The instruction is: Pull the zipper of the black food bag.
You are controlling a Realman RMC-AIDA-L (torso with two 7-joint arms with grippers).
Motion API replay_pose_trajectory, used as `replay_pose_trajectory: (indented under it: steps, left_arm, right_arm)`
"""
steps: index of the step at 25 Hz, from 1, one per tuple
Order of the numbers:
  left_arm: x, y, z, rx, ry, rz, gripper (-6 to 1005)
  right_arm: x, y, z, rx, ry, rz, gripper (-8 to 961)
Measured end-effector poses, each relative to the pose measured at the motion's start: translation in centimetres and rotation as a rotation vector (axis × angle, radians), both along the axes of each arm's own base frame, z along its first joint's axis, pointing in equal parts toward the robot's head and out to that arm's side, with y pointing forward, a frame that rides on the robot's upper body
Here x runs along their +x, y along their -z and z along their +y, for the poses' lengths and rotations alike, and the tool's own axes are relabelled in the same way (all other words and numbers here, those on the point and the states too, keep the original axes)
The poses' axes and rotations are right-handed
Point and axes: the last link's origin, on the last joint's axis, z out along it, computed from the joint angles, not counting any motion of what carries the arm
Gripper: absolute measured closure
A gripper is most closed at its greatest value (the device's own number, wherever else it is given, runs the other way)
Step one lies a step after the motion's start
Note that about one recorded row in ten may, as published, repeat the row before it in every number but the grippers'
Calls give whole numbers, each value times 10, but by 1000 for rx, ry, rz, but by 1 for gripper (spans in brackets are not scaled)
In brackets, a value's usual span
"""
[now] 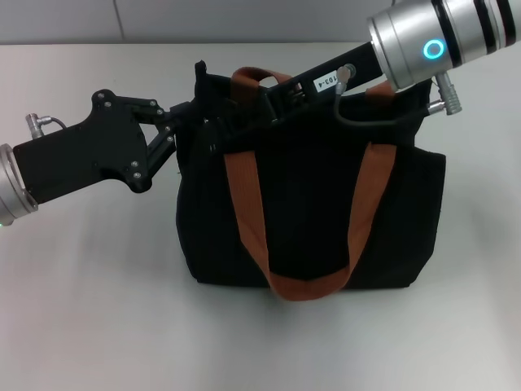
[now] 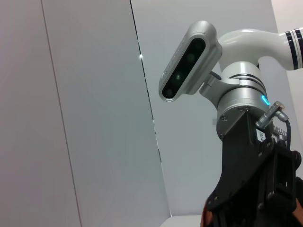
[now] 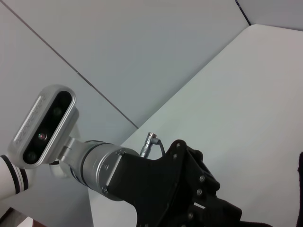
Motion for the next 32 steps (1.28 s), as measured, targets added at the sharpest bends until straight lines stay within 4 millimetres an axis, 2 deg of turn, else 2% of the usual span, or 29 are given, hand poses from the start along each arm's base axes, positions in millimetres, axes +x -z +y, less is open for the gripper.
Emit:
replay_pose_trajectory:
  steps: [7, 18, 32]
  left_arm:
    - [2, -1, -2, -8, 12, -12, 973]
    - [6, -12, 7, -13, -18, -41, 973]
    - [15, -7, 7, -43, 10, -56, 972]
  right_arm:
    - [0, 0, 0, 1, -1, 1, 626]
    - [-2, -4, 0, 12, -18, 4, 626]
    - [-4, -4, 0, 28, -28, 10, 627]
